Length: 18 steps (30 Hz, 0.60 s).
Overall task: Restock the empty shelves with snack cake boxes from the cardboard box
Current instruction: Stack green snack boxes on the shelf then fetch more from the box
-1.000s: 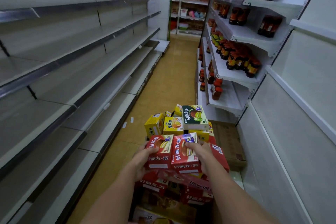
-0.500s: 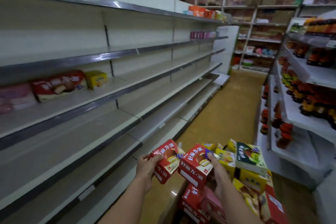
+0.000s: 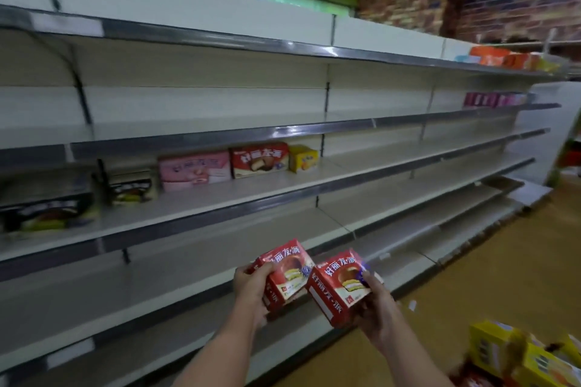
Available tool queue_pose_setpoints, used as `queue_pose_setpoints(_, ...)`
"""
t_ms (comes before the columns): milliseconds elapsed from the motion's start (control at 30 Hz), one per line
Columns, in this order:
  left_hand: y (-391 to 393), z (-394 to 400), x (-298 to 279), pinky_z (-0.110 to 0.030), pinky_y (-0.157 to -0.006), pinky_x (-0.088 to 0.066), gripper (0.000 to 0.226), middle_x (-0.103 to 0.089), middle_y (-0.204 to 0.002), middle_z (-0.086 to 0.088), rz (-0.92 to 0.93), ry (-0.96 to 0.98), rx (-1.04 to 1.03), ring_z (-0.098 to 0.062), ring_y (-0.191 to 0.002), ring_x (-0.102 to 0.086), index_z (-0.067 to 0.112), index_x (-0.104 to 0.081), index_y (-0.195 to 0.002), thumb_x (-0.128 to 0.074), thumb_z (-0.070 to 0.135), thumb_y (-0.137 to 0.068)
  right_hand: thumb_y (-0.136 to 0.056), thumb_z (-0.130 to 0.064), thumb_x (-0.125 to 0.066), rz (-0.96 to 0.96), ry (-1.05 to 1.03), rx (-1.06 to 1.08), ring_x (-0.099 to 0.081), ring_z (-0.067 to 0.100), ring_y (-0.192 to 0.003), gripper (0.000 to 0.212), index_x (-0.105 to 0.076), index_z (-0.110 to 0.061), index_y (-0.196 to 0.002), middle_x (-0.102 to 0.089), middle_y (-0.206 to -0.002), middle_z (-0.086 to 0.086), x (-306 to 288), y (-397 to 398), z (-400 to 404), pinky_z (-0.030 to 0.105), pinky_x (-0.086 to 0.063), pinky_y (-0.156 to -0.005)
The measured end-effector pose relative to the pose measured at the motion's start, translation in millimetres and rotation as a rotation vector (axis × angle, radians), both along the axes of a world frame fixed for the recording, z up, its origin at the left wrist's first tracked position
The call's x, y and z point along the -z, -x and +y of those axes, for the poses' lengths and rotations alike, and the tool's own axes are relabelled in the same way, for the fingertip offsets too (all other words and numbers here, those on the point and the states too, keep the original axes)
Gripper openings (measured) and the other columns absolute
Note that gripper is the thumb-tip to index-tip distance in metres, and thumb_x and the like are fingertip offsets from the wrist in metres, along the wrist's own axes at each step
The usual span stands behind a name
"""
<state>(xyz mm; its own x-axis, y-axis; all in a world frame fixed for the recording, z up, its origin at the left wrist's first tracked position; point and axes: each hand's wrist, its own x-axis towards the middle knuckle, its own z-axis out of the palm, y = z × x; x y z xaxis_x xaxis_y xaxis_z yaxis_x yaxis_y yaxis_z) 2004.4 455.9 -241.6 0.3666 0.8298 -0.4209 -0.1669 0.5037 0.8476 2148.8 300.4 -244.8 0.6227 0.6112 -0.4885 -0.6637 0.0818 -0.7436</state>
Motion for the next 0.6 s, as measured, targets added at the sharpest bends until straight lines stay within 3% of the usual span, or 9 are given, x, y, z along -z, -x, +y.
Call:
queue_pose_setpoints(133, 50.8, 39.2, -6.2, -0.048, -0.066, -0.058, 0.059, -0.065, -0.106, -0.021, -0.006, -0.004, -0.128, -0.038, -0.086, -0.068, 0.01, -0.046, -0.125, -0.077, 0.009, -0.075, -0.092, -0.027, -0.055, 0.019, -0.149, -0.143, -0.062, 0.028, -0.084, 0.026, -0.059, -0.002, -0.102, -0.07, -0.089, 0.017, -7.4, 30.7, 52.1, 0.033, -0.058, -0.058)
queue_pose_setpoints(267, 91.8, 68.7, -5.0, -0.04, -0.06, -0.057, 0.056, -0.063, -0.11, -0.018, 0.029, 0.007, -0.206, -0.036, -0.09, -0.066, 0.011, -0.046, -0.123, -0.077, 0.013, -0.076, -0.09, -0.039, -0.058, 0.029, -0.146, -0.23, -0.064, 0.034, -0.101, 0.047, -0.052, -0.007, -0.125, -0.064, -0.118, 0.022, 1.7, 56.9, 96.8, 0.039, -0.059, -0.073)
queue_pose_setpoints(467, 117.4, 102.4, 0.4, -0.04, -0.061, -0.059, 0.055, -0.068, -0.101, -0.019, 0.03, 0.001, -0.192, -0.034, -0.081, -0.07, 0.008, -0.05, -0.126, -0.076, 0.016, -0.078, -0.093, -0.042, -0.054, 0.003, -0.078, -0.256, -0.066, 0.026, -0.082, 0.049, -0.053, -0.004, -0.124, -0.068, -0.103, 0.017, -4.4, 90.7, 141.1, 0.027, -0.057, -0.053)
queue_pose_setpoints(600, 108.6, 121.4, 4.0, -0.045, -0.07, -0.057, 0.062, -0.062, -0.108, -0.018, 0.041, -0.04, -0.143, -0.034, -0.086, -0.066, 0.017, -0.04, -0.13, -0.075, 0.015, -0.079, -0.092, -0.036, -0.057, 0.098, -0.171, -0.181, -0.065, 0.028, -0.085, 0.042, -0.054, -0.005, -0.119, -0.066, -0.107, 0.02, -9.0, 98.3, 161.0, 0.035, -0.056, -0.061)
